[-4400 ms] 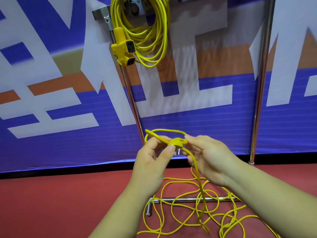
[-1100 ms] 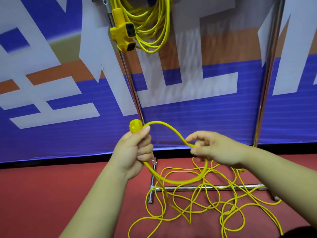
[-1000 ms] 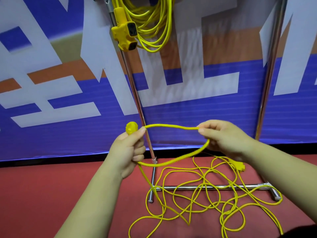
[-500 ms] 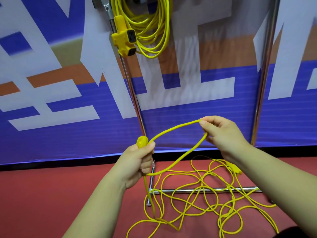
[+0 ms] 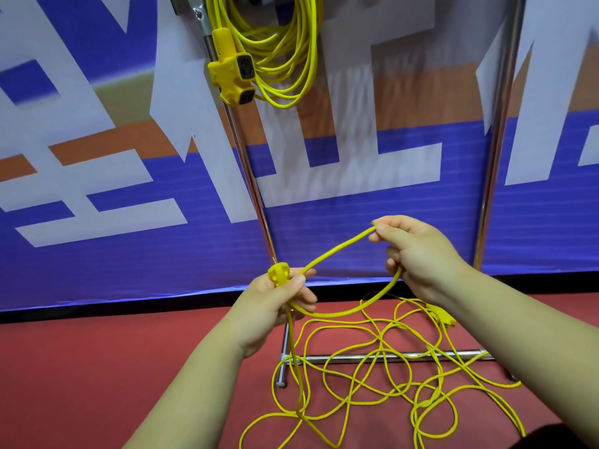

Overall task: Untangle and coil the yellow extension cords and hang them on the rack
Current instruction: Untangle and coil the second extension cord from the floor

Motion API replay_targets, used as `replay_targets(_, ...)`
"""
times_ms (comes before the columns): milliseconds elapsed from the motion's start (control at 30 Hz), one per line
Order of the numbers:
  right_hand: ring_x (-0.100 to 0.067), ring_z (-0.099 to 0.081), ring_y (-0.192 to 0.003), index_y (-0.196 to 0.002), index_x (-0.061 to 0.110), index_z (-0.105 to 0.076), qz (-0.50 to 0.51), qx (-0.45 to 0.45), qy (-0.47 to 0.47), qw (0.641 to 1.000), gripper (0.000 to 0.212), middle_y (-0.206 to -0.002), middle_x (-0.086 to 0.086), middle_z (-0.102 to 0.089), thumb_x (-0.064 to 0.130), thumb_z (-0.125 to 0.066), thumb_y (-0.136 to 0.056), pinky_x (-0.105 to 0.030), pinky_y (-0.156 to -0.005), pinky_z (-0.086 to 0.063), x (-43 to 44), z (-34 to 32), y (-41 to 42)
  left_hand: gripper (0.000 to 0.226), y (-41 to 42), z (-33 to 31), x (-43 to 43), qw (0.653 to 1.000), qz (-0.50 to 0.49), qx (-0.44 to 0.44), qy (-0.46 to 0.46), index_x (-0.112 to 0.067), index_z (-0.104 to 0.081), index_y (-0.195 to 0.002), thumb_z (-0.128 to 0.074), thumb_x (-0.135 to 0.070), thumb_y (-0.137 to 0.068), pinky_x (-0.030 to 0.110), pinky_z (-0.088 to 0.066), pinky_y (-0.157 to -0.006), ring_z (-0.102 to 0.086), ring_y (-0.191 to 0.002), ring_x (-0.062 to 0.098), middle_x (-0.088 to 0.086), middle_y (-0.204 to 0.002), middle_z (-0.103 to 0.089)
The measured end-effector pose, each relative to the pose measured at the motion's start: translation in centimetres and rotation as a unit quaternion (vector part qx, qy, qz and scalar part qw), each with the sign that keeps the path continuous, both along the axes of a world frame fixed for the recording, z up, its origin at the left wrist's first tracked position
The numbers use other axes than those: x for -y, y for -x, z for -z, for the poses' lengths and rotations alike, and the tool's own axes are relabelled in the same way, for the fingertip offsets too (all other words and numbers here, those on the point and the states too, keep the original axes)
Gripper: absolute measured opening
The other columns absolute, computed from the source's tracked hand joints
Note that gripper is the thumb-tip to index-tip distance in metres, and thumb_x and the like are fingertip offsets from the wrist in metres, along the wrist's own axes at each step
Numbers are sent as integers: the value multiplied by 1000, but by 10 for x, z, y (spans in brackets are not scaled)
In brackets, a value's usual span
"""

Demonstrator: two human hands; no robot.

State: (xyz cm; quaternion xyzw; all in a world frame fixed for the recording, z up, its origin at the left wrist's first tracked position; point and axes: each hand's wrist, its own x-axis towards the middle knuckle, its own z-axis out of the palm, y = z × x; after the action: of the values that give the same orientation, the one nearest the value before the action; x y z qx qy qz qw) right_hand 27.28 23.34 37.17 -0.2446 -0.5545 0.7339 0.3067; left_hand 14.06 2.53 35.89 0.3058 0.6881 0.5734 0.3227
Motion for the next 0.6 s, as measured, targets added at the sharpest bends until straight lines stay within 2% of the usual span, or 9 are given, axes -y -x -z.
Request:
replay_targets(100,-15,-54,-63,-117,19,-62,-46,17,-19,999,25,-103,-8,-71,15,-65,-93,-34,-63,-50,4,1,-2,27,-3,-1,-5,999,-29,17,-28,-6,-69,-101,-62,-30,-94,32,-45,-69,-52,-64,16,0,-67,-48)
replay_targets(133,-17,-60,-74,-122,24,-58,-47,54,-76,995,34,-106,-6,-70,20,-69,-91,-38,-72,-53,4,2,-3,27,-3,-3,-7,997,-42,37,-47,-7,-68,-96,-62,-33,-91,31,-38,-66,-46,-61,14,0,-66,-41)
replay_targets(167,-17,-63,-85,-125,29,-53,-31,107,-172,979,42,-109,-2,-67,26,-73,-88,-41,-80,-53,5,3,-5,28,-3,-5,-9,994,-52,62,-69,-8,-67,-94,-62,-34,-88,31,-33,-65,-42,-59,14,0,-65,-36)
replay_targets(233,-15,-57,-107,-129,32,-49,21,178,-368,913,57,-117,7,-54,34,-79,-80,-36,-93,-48,7,7,-7,26,-1,-7,-11,986,-63,106,-110,-8,-65,-92,-63,-34,-87,34,-30,-68,-39,-59,15,0,-65,-33)
replay_targets(267,-15,-53,-113,-127,31,-50,36,168,-426,888,58,-119,9,-50,35,-80,-78,-34,-96,-45,11,8,-9,24,0,-8,-12,983,-67,123,-122,-8,-65,-92,-63,-32,-88,35,-30,-71,-39,-60,15,0,-66,-33)
replay_targets(367,-20,-50,-113,-108,30,-54,28,112,-498,859,41,-113,12,-53,36,-79,-76,-32,-93,-40,34,9,-9,20,0,-11,-14,971,-80,166,-154,-9,-62,-94,-60,-29,-90,33,-35,-67,-41,-60,15,0,-66,-35)
replay_targets(400,-21,-49,-113,-104,29,-54,41,114,-536,836,39,-116,12,-55,38,-79,-76,-35,-92,-40,41,10,-8,19,0,-12,-15,967,-82,177,-165,-10,-61,-93,-60,-29,-91,32,-37,-64,-40,-60,15,-1,-66,-35)
replay_targets(533,-36,-40,-130,-113,27,-57,145,224,-651,710,53,-148,3,-43,46,-79,-69,-51,-91,-36,59,2,-3,19,2,-13,-17,958,-104,197,-182,-13,-59,-90,-55,-30,-96,32,-35,-66,-42,-60,14,-1,-66,-38)
replay_targets(600,-38,-36,-136,-116,27,-56,142,243,-673,684,58,-148,1,-43,49,-78,-68,-54,-97,-32,63,1,-2,19,3,-13,-17,952,-122,207,-189,-14,-59,-89,-56,-31,-97,34,-36,-71,-46,-64,15,0,-68,-43)
